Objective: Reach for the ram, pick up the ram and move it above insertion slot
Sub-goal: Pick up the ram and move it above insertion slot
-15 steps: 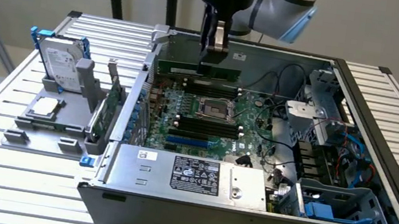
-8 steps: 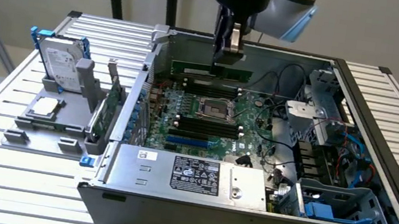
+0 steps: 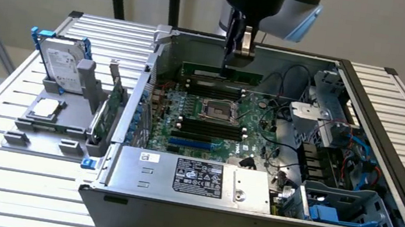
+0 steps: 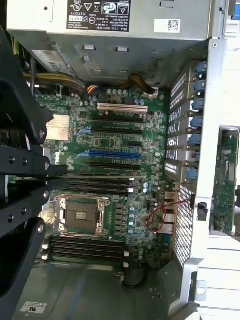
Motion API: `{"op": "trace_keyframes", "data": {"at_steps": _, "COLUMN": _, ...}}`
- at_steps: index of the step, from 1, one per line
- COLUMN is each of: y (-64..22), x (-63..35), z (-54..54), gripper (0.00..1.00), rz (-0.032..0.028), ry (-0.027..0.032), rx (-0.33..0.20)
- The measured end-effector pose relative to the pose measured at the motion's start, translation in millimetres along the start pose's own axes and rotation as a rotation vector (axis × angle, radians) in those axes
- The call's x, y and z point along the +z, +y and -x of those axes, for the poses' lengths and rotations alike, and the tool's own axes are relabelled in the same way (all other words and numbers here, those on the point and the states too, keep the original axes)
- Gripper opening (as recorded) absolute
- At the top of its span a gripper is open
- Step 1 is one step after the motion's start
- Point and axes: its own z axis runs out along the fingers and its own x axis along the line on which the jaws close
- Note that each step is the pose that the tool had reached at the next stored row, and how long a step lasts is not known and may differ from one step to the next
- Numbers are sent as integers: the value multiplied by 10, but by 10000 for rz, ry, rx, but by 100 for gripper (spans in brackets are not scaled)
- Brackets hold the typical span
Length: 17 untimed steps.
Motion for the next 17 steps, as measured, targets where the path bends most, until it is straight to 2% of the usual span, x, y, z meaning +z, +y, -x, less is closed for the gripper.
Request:
{"op": "trace_keyframes", "data": {"at_steps": 9, "y": -50, "x": 15, "z": 90, "gripper": 13, "rz": -29, "ry": -5, "rx": 239}}
{"op": "trace_keyframes", "data": {"at_steps": 12, "y": -50, "x": 16, "z": 94, "gripper": 13, "rz": -57, "ry": -6, "rx": 249}}
{"op": "trace_keyframes", "data": {"at_steps": 17, "y": -50, "x": 15, "z": 95, "gripper": 13, "rz": -60, "ry": -5, "rx": 249}}
